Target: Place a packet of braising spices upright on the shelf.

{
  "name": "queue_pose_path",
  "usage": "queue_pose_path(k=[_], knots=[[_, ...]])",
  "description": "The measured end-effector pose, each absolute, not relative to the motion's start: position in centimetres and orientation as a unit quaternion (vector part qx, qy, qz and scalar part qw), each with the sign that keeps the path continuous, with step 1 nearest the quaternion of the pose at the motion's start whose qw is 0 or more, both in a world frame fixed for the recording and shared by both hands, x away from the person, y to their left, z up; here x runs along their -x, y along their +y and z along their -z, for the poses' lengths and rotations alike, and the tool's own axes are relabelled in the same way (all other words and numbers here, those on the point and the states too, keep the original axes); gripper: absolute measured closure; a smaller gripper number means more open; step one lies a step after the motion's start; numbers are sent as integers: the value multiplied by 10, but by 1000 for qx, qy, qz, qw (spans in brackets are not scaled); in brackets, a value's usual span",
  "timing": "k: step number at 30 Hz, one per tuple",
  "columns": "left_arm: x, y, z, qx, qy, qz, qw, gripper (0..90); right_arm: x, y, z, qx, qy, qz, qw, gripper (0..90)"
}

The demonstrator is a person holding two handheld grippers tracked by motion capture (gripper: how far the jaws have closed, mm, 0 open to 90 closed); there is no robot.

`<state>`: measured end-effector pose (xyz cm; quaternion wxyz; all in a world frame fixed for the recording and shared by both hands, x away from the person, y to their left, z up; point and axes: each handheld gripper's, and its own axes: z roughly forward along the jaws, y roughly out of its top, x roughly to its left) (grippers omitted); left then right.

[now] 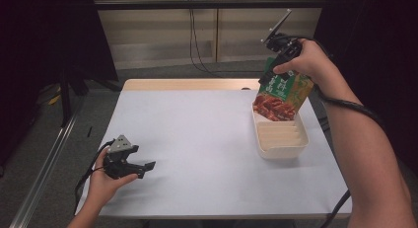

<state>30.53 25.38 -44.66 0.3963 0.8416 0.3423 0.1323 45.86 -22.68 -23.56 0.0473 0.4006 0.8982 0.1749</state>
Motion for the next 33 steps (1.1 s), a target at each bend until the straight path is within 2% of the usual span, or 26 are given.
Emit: queue_pose_path(k=[33], knots=[[-304,254,446,-836,342,-130,408,110,-436,-158,298,-314,934,-170,18,192]])
